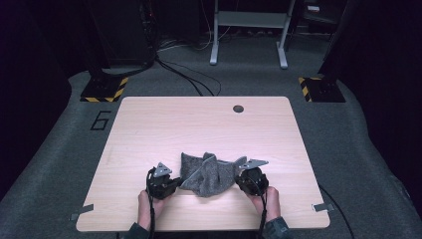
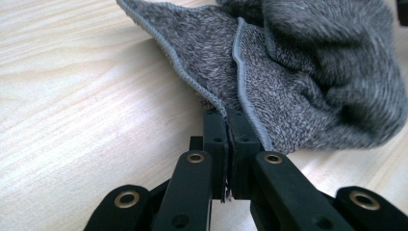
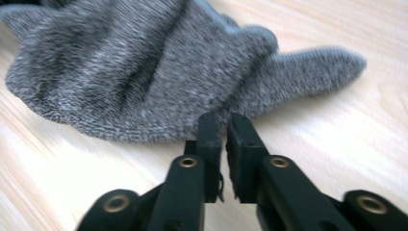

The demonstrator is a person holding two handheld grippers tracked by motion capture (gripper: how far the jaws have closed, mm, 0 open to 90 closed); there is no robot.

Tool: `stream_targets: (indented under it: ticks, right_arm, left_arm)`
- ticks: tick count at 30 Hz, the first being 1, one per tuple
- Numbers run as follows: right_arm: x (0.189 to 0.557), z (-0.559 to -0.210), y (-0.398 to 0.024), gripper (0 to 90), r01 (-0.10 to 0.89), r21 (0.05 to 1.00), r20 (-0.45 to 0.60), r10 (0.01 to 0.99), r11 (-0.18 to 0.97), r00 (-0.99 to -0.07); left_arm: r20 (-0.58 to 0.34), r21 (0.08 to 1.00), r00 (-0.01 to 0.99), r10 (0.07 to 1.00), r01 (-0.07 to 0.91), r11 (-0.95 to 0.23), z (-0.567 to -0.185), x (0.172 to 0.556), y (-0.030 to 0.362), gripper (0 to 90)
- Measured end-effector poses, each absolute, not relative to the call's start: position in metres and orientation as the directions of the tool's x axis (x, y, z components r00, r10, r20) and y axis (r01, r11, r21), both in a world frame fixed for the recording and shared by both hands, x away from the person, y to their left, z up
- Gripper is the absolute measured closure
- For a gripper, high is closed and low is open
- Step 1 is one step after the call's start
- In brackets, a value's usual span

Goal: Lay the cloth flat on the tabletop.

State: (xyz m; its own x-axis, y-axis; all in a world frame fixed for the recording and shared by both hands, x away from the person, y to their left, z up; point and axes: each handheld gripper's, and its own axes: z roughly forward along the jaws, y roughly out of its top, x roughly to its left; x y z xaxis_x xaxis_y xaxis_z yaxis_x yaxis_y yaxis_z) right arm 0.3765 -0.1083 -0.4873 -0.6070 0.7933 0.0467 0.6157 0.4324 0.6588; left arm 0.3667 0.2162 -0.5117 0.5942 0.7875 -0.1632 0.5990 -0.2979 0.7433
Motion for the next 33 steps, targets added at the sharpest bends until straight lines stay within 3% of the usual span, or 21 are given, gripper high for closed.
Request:
stream_targets:
  ticks: [2,6,8,14,20,23,27,30,33]
  right_arm:
    - [0.376,-0.486,-0.112,75.1,0.627,0.655,0.064,0.796,0.422,-0.602]
    - [0.379,-0.473,-0.116,60.2,0.607,0.69,0.088,0.787,0.394,-0.61]
    - [0.384,-0.468,-0.112,52.3,0.608,0.696,0.104,0.784,0.382,-0.612]
    - [0.406,-0.463,-0.086,35.4,0.593,0.714,0.127,0.764,0.371,-0.632]
    - [0.436,-0.467,-0.059,31.7,0.61,0.691,0.139,0.756,0.388,-0.639]
    - [0.446,-0.473,-0.051,35.7,0.62,0.669,0.144,0.746,0.41,-0.65]
    - [0.452,-0.481,-0.042,58.2,0.621,0.65,0.128,0.741,0.439,-0.659]
    - [0.454,-0.486,-0.038,76.4,0.616,0.645,0.117,0.739,0.451,-0.663]
    - [0.45,-0.486,-0.038,84.2,0.602,0.658,0.097,0.742,0.452,-0.663]
  left_arm:
    - [-0.159,0.749,0.603,0.782,0.59,-0.302,-0.507,0.367,0.216,82.3]
    - [-0.156,0.757,0.58,0.8,0.591,-0.28,-0.495,0.376,0.217,56.3]
    - [-0.146,0.765,0.569,0.809,0.583,-0.272,-0.489,0.382,0.217,49.2]
    - [-0.146,0.757,0.57,0.809,0.59,-0.28,-0.49,0.408,0.213,46.4]
    - [-0.147,0.702,0.577,0.803,0.633,-0.327,-0.508,0.424,0.203,43.4]
    - [-0.143,0.693,0.576,0.805,0.639,-0.334,-0.515,0.426,0.201,40.7]
    - [-0.081,0.701,0.58,0.81,0.611,-0.368,-0.516,0.424,0.198,42.2]
    - [0.009,0.702,0.569,0.823,0.582,-0.41,-0.517,0.42,0.195,54.4]
    - [0.018,0.717,0.547,0.837,0.576,-0.392,-0.519,0.418,0.197,64.7]
